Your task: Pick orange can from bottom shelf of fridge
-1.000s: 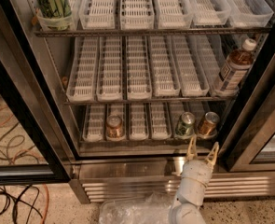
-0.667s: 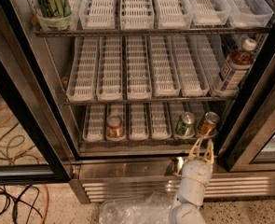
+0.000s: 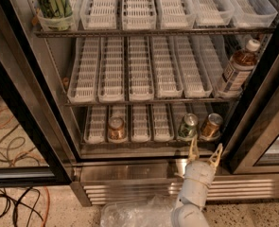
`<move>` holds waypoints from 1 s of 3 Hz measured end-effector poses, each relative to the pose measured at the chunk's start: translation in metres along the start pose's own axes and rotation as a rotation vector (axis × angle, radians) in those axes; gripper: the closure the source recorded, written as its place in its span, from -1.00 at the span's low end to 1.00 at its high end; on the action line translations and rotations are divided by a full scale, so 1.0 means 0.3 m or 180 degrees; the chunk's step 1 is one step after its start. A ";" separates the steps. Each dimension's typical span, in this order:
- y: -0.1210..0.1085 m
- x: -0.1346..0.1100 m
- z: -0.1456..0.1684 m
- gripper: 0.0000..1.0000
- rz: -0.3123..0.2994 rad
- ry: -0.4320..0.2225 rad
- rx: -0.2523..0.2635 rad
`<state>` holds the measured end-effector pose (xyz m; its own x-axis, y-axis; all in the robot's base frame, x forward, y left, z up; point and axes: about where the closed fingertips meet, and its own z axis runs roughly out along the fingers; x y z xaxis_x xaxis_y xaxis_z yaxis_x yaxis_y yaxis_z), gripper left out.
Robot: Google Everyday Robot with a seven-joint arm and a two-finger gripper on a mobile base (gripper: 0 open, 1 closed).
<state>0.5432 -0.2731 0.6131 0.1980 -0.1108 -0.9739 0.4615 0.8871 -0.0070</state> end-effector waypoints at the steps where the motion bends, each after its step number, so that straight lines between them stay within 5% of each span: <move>1: 0.007 0.005 0.034 -0.26 -0.0015 0.0003 0.0017; 3: 0.027 0.023 0.106 -0.26 -0.0012 0.0048 0.0027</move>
Offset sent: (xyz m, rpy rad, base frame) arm 0.0348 -0.0076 -0.0025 0.0093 0.0179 -0.0146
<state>0.5758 -0.2807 0.6136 0.1832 -0.1071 -0.9772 0.4696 0.8829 -0.0088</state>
